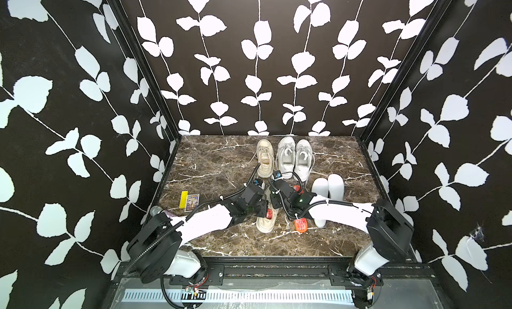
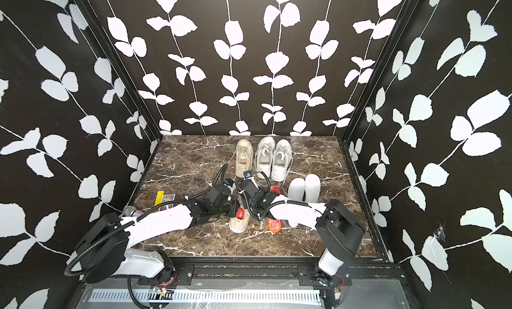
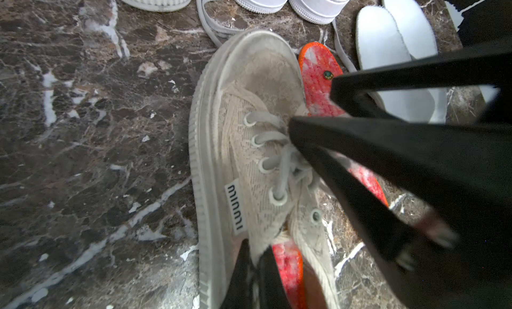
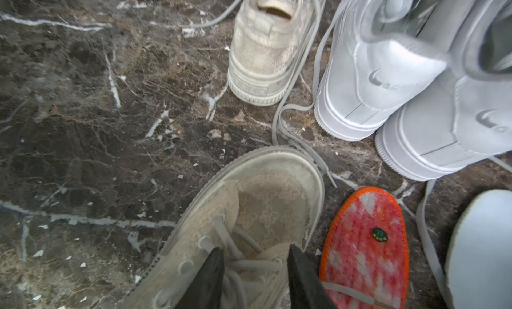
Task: Remove the insole from the shoe
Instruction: Untie the shoelace on the shoe.
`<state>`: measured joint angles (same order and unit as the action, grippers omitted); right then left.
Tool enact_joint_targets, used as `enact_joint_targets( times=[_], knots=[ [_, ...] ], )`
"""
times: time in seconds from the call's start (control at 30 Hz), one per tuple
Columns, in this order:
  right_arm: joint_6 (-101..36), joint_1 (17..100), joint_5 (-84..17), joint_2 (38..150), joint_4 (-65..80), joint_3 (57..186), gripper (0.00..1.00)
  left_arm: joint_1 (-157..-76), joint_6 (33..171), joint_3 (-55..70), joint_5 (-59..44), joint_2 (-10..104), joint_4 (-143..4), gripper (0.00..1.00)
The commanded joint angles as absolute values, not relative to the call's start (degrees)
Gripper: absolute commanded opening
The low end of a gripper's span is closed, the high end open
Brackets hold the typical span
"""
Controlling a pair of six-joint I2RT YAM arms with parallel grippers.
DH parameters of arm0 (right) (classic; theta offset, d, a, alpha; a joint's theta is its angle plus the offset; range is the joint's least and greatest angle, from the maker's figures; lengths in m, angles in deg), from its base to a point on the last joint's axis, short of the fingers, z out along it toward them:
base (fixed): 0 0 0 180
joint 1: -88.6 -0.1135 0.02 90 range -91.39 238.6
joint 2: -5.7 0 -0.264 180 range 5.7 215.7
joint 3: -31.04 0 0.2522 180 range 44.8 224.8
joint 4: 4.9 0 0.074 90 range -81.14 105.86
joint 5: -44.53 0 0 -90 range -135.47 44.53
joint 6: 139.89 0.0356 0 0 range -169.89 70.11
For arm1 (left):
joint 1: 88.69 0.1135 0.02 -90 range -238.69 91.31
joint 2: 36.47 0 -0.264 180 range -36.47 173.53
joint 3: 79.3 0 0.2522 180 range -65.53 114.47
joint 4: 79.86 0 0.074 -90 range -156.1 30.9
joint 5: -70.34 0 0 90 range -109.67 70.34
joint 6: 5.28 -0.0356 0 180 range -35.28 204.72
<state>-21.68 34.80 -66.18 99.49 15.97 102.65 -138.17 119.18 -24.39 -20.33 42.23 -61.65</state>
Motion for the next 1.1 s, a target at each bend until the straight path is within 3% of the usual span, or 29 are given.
enact_joint_targets(
  times=[0.0,0.27,0.6,1.07],
  knots=[
    [-21.17,35.02,-63.19,98.6,14.18,102.74,0.4,-138.36,118.74,-24.39,-20.19,38.95,-64.35,0.0],
    [-21.74,35.04,-59.95,92.75,19.58,100.05,0.42,-138.35,118.48,-24.31,-20.28,38.98,-63.82,0.0],
    [-21.96,34.99,-58.58,96.43,18.47,101.6,0.42,-138.38,118.04,-23.94,-19.66,38.81,-64.25,0.0],
    [-20.76,34.95,-66.1,99.42,11.93,101.58,0.35,-138.45,117.75,-24.05,-18.48,39.16,-65.24,0.0]
  ],
)
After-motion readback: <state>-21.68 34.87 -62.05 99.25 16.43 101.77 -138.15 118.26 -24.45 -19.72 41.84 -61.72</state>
